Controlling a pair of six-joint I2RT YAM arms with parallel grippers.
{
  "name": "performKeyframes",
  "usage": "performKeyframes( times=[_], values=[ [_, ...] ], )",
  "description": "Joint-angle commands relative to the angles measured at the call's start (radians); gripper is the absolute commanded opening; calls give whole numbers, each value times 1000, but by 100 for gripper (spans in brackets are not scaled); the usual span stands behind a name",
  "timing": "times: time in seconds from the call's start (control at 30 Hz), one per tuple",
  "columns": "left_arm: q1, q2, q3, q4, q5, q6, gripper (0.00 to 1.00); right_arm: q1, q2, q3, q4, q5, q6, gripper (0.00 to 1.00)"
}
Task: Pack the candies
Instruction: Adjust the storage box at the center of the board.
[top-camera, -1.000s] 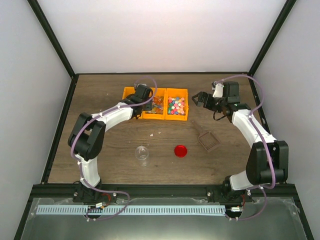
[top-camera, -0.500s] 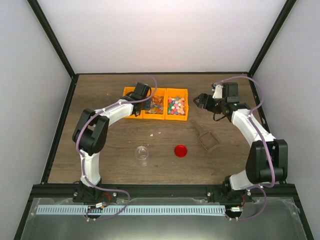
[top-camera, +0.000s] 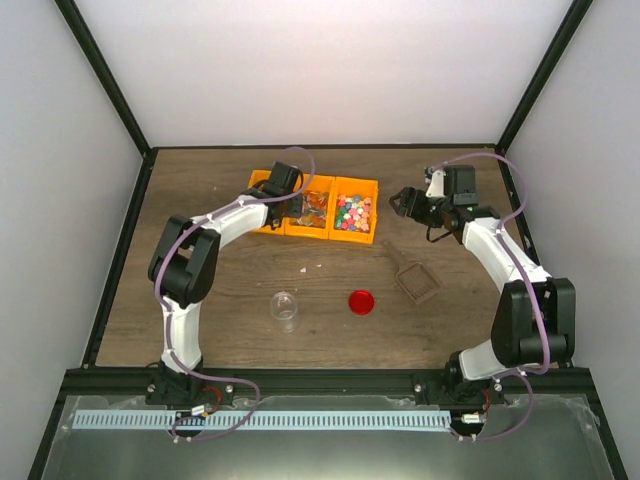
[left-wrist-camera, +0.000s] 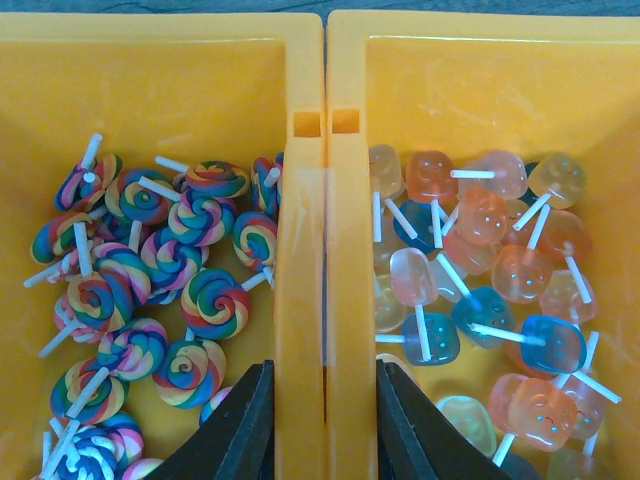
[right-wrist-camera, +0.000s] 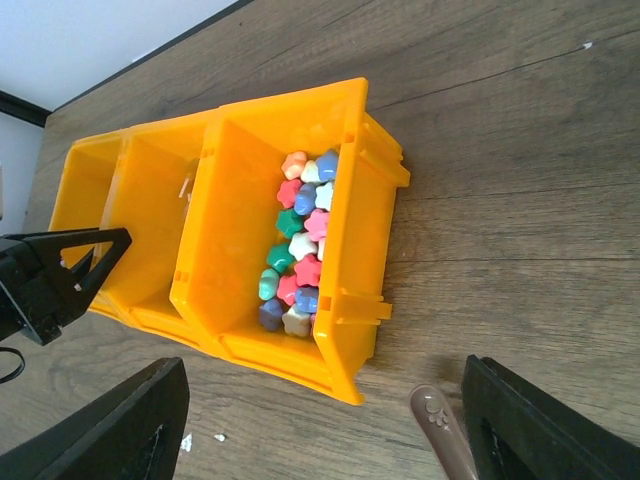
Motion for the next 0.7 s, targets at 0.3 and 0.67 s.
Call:
performKeyframes(
  times=[0.3,0.67],
  values=[
    [8,32,50,-17,26,-44,16,34,-75,110,11,180,-50,94],
    [10,8,54,-26,8,-55,34,6,11,129,-41,104,-79,39]
  ],
)
